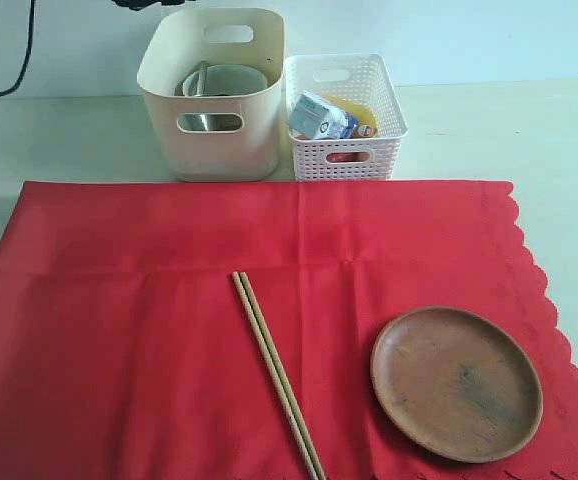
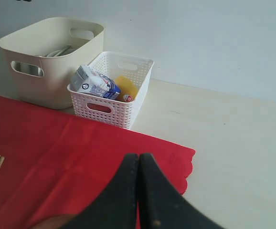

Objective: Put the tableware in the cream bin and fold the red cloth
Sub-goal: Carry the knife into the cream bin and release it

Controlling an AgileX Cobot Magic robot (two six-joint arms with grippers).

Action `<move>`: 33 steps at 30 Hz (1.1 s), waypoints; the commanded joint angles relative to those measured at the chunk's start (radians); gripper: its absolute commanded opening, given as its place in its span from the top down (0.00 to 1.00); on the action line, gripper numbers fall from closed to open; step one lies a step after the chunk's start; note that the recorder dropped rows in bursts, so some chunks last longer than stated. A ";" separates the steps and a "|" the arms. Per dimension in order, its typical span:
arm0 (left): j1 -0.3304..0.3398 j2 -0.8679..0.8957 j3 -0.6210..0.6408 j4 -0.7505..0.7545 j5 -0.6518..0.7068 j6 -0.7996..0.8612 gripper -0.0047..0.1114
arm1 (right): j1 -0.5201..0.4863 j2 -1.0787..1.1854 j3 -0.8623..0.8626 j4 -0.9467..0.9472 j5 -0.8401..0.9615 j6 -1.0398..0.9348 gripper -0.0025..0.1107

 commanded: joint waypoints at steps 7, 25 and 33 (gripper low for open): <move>-0.002 -0.175 -0.004 0.133 0.359 0.024 0.65 | -0.001 -0.007 0.003 0.000 -0.009 0.000 0.98; -0.002 -0.439 -0.003 0.142 0.731 0.023 0.65 | -0.001 -0.007 0.003 0.000 -0.009 0.000 0.98; -0.002 -0.510 0.089 0.136 0.746 0.026 0.65 | -0.001 -0.007 0.003 0.000 0.017 0.000 0.98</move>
